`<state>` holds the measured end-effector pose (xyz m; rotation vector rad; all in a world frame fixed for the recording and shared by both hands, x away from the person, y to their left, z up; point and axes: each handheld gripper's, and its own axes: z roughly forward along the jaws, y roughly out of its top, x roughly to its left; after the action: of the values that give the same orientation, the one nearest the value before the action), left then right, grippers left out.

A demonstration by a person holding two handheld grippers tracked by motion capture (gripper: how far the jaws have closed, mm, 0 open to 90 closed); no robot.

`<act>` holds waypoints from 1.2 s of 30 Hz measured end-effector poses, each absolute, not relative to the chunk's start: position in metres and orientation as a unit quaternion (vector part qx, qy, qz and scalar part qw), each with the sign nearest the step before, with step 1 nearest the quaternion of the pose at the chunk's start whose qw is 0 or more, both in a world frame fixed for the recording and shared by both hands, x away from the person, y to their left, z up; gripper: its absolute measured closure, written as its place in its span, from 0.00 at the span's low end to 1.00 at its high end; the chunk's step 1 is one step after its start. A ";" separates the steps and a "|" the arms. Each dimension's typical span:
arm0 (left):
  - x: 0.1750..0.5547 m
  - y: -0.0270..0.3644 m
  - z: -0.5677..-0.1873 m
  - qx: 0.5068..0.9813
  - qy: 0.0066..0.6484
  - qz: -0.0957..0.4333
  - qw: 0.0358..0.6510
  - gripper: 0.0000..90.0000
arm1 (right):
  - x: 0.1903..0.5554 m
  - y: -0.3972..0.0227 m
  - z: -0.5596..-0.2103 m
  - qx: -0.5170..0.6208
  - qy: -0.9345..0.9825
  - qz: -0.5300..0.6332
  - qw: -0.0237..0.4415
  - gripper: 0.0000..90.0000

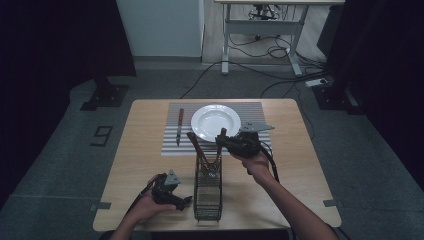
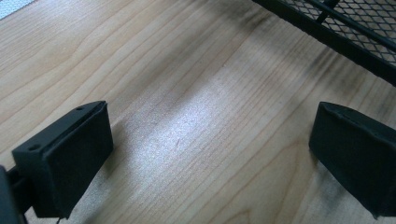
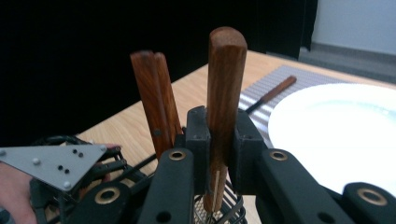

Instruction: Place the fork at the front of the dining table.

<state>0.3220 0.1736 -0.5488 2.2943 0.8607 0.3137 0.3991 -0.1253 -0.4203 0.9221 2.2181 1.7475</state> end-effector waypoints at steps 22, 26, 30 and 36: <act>0.322 0.173 -0.549 0.877 0.329 0.120 0.330 0.00 | 0.379 -0.154 -0.375 0.287 0.690 0.650 0.135 0.89; 0.322 0.173 -0.549 0.877 0.329 0.120 0.329 0.00 | 0.379 -0.161 -0.370 0.290 0.684 0.655 0.140 0.89; 0.322 0.173 -0.549 0.877 0.329 0.120 0.330 0.00 | 0.381 -0.167 -0.368 0.295 0.680 0.656 0.142 0.89; 0.322 0.173 -0.549 0.877 0.329 0.120 0.330 0.00 | 0.382 -0.174 -0.365 0.303 0.673 0.659 0.148 0.89</act>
<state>0.3220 0.1734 -0.5489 2.2935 0.8610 0.3152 0.3816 -0.1738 -0.3654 0.8702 1.9345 1.8955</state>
